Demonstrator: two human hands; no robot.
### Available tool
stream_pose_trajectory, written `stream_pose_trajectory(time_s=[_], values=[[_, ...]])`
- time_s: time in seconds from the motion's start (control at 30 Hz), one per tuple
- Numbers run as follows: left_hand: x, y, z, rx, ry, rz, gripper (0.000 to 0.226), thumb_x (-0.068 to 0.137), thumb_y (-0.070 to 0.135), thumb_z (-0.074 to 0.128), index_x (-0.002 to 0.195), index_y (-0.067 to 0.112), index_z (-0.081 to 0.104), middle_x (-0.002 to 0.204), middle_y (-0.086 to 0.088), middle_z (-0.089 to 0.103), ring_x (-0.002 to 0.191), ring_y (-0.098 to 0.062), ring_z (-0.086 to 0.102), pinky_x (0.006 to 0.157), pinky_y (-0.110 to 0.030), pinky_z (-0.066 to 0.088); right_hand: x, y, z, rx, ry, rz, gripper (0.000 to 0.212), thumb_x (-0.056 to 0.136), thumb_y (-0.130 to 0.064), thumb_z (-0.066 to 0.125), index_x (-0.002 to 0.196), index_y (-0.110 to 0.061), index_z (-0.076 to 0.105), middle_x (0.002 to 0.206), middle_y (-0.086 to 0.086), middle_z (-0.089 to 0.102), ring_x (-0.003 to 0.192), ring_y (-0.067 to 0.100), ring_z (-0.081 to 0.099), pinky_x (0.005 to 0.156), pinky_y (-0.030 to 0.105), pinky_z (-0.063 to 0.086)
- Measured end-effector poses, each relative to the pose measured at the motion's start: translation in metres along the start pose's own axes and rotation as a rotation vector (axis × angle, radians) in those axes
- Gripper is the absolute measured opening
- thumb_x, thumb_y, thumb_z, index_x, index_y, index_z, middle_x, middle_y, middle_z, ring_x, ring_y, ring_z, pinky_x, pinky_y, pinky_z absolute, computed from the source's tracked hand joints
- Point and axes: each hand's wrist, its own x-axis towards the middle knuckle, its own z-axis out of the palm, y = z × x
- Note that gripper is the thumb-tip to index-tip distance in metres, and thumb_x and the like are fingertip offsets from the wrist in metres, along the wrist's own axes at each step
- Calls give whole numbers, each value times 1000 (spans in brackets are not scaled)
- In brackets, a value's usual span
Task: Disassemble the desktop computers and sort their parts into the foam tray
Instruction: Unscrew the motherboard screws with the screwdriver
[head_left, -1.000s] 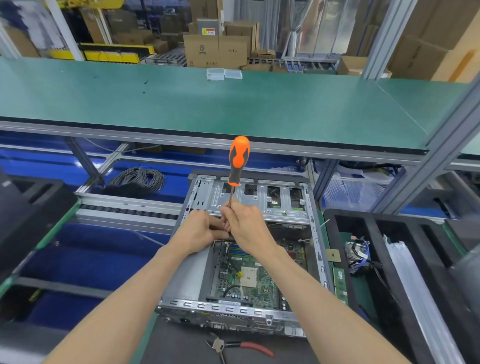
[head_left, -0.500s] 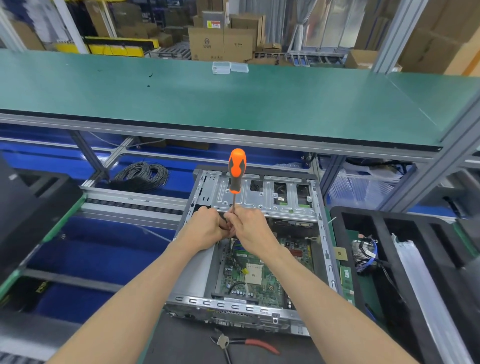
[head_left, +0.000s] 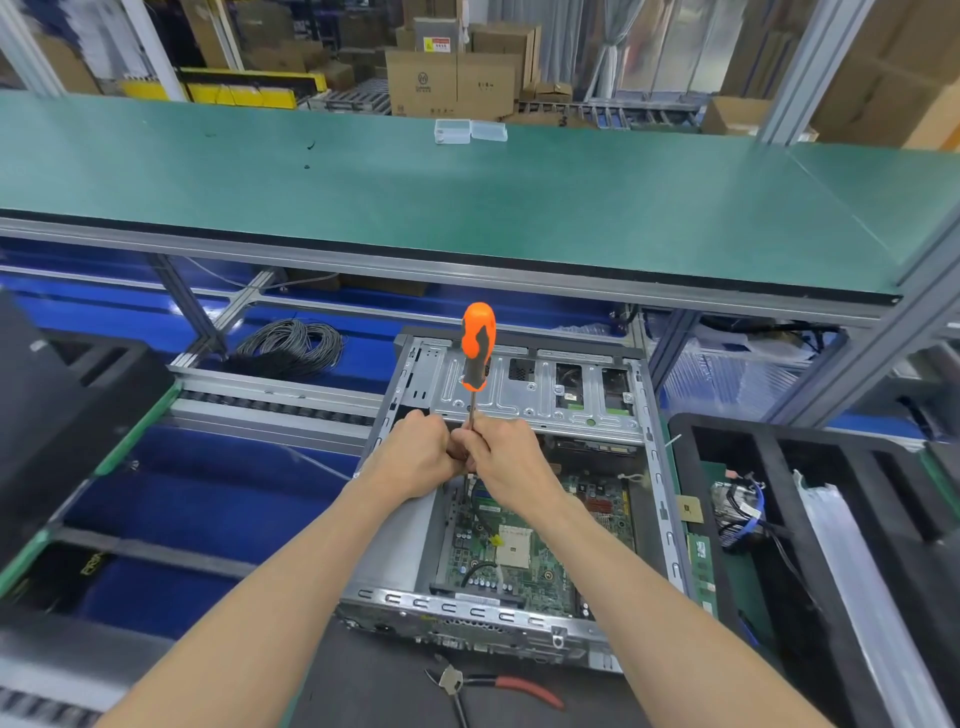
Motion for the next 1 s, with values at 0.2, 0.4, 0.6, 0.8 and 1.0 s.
stream_pose_trajectory(time_s=[0.2,0.4,0.6,0.8,1.0], values=[[-2,0,-2,15,5,21,32,80,27,64,53,10,61,51,-5,50,63,-24,46,62,-35,44,-2,-1,1,-109,2,-45,30,105,-28,47,95,-7,65,82,14,71,80,35,61,76,46,47],[-25,5,-11,-544,472,68,33,73,17,49,93,11,75,80,-1,75,76,-14,73,76,-41,61,0,-6,-13,-168,-137,-96,28,105,-14,44,100,-2,69,96,17,70,90,41,62,86,46,47],[-30,42,-32,-856,496,461,54,93,16,53,146,21,44,140,-1,59,132,-28,54,109,-49,43,0,-13,-13,-139,-147,-82,26,102,-8,47,87,-4,67,84,16,72,82,41,64,79,44,50],[-30,46,-52,-854,434,463,53,97,11,50,146,28,42,119,2,69,109,-27,68,95,-40,54,-2,-18,-13,-122,-169,-53,27,103,-14,48,82,-10,65,78,13,72,76,35,64,75,44,51],[-26,51,-52,-849,445,356,23,89,11,65,103,28,66,96,5,74,95,-18,71,90,-32,56,-6,-20,-25,17,-3,-13,10,91,-18,61,83,-23,58,63,-3,60,60,18,55,61,35,45]])
